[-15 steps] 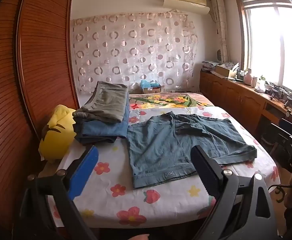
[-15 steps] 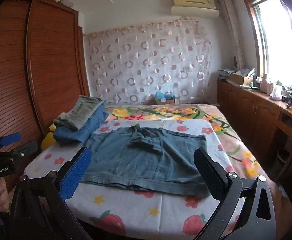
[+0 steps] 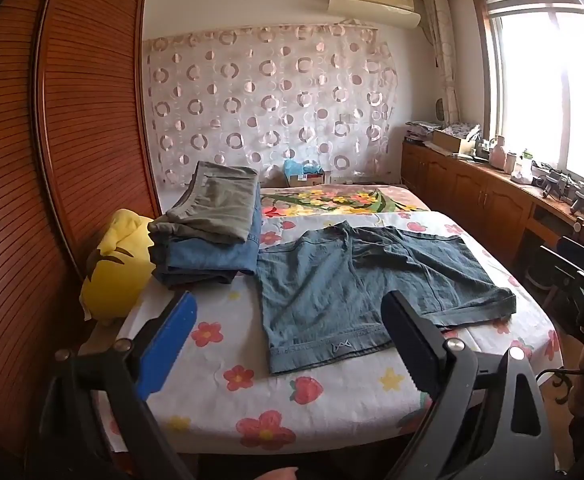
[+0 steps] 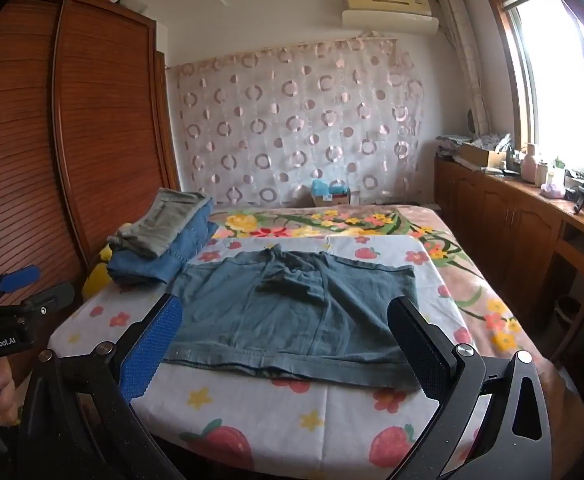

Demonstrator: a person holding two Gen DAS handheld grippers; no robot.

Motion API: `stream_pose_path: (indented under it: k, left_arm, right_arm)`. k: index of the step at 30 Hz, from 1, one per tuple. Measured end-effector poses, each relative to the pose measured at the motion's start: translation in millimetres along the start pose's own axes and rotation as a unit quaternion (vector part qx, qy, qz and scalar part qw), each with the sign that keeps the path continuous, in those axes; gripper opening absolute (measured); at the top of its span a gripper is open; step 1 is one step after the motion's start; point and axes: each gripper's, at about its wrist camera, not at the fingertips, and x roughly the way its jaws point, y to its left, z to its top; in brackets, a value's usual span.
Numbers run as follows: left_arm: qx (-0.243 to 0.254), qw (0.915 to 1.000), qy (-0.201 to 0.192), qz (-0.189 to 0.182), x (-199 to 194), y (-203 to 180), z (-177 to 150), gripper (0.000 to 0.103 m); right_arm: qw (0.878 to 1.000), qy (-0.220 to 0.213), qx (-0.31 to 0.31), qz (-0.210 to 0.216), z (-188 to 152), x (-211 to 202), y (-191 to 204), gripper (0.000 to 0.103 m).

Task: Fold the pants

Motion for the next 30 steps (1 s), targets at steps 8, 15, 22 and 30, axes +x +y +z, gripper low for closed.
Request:
stream_pose_path:
  k: [8,15,22,30]
  left_arm:
    - [0.001,1.0000,0.001,0.002,0.7,-1.9,0.1,0.094]
    - [0.001,1.0000,0.000,0.002,0.8,-2.1,0.1,0.094]
    - [0.001,1.0000,-0.001,0.002,0.4,-1.7,0.1,0.094]
    - [0.002,1.0000,-0.002,0.003,0.2,-1.8,0.0,0.094]
  right_arm:
    - [1.000,0.000,0.001,-0.001,0.0,-1.2,0.0,0.103]
    - [1.000,0.001,0.001,0.001,0.1,-1.4,0.2,0.103]
    - [1.000,0.001,0.001,0.000,-0.3,-1.8,0.2,0.103]
    - [1.000,0.000,0.001,0.001,0.5,-2.4,0.5,0.103]
